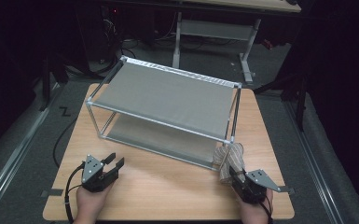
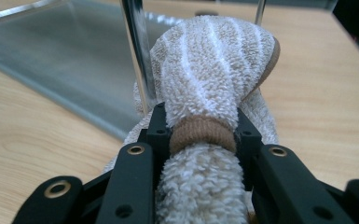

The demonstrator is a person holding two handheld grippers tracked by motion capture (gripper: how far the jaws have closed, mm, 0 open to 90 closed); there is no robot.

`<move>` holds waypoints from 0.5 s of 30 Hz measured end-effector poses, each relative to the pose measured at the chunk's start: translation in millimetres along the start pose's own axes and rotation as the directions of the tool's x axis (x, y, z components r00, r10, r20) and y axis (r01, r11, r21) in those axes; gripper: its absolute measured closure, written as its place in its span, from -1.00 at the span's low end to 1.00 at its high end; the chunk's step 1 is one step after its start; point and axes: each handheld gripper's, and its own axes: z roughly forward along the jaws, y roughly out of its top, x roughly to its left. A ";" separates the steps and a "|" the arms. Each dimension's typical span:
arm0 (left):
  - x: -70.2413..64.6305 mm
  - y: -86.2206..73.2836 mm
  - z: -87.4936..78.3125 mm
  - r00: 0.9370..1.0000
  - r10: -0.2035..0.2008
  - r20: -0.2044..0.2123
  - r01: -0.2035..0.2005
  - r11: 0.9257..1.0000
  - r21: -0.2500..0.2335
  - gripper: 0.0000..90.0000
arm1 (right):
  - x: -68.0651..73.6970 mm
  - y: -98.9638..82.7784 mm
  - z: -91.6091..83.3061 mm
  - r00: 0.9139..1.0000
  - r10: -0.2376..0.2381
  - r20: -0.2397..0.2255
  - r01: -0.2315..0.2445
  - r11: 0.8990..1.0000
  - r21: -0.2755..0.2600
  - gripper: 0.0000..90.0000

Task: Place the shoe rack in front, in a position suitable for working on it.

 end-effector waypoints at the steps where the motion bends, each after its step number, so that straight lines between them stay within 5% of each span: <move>1: -0.3 -0.2 0.7 1.000 0.002 0.002 -0.002 1.000 0.003 0.27 | 1.0 2.1 -4.0 1.000 0.000 -0.001 0.000 1.000 -0.020 0.52; 5: -1.1 -0.9 3.1 1.000 0.005 0.006 -0.005 1.000 0.011 0.27 | 2.8 10.3 -16.3 1.000 0.001 -0.011 -0.002 0.997 -0.083 0.51; 15: -0.2 -2.4 4.1 1.000 -0.004 0.004 0.004 1.000 0.017 0.27 | 2.8 36.7 -49.8 1.000 0.009 -0.025 -0.015 0.969 -0.248 0.51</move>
